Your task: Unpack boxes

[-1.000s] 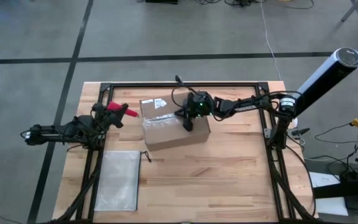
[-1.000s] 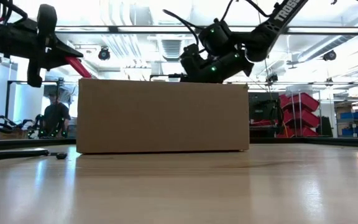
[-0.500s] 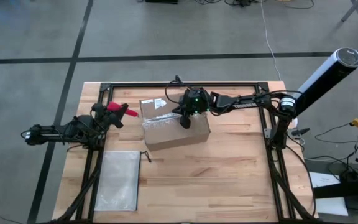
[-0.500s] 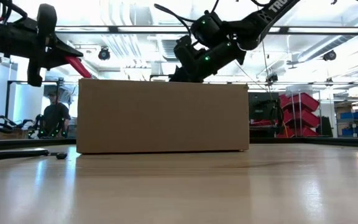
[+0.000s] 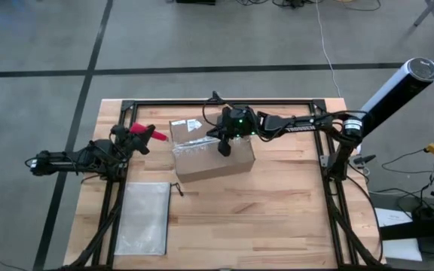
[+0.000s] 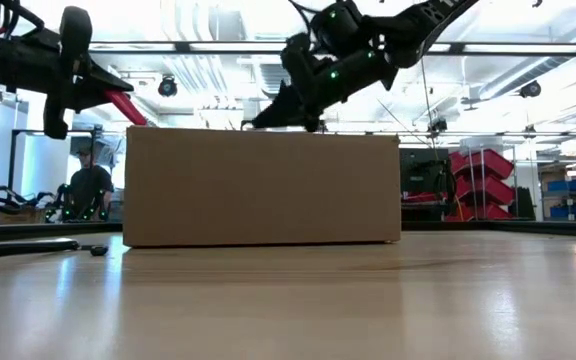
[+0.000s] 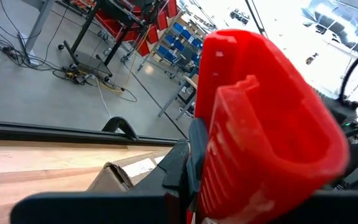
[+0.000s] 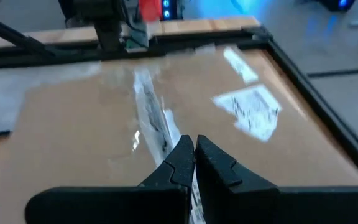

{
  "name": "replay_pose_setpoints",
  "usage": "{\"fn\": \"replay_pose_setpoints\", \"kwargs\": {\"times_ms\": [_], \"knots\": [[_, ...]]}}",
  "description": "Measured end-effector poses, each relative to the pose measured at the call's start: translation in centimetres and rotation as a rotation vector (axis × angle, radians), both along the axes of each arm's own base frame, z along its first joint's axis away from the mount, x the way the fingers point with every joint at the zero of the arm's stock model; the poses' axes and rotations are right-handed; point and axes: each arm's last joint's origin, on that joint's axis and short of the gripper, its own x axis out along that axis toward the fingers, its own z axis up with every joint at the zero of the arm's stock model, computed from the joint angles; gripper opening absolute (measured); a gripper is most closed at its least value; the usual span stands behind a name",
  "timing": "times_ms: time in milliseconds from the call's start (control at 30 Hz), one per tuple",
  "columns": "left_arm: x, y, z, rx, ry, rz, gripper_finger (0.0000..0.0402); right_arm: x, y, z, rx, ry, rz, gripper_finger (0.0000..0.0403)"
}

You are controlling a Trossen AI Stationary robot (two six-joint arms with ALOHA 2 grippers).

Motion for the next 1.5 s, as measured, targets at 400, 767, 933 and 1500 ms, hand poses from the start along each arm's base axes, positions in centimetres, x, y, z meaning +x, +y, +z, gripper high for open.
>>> {"fn": "replay_pose_setpoints", "kwargs": {"times_ms": [400,767,933,1500], "knots": [[0.0,0.0,0.0,0.004,0.002,0.0,0.0034,-3.4,1.7,0.8,-0.006,-0.098,0.016,0.0],[0.1,0.0,0.1,0.006,0.004,0.001,0.0034,-6.5,2.5,0.3,0.0,-0.179,0.003,0.0],[0.1,0.0,0.1,0.005,0.0,0.0,0.0034,-7.1,2.7,-0.4,0.01,-0.169,0.001,0.0],[0.1,0.0,0.1,0.006,0.005,0.0,0.0034,-7.2,2.7,-0.3,0.003,-0.225,0.0,0.0]]}}
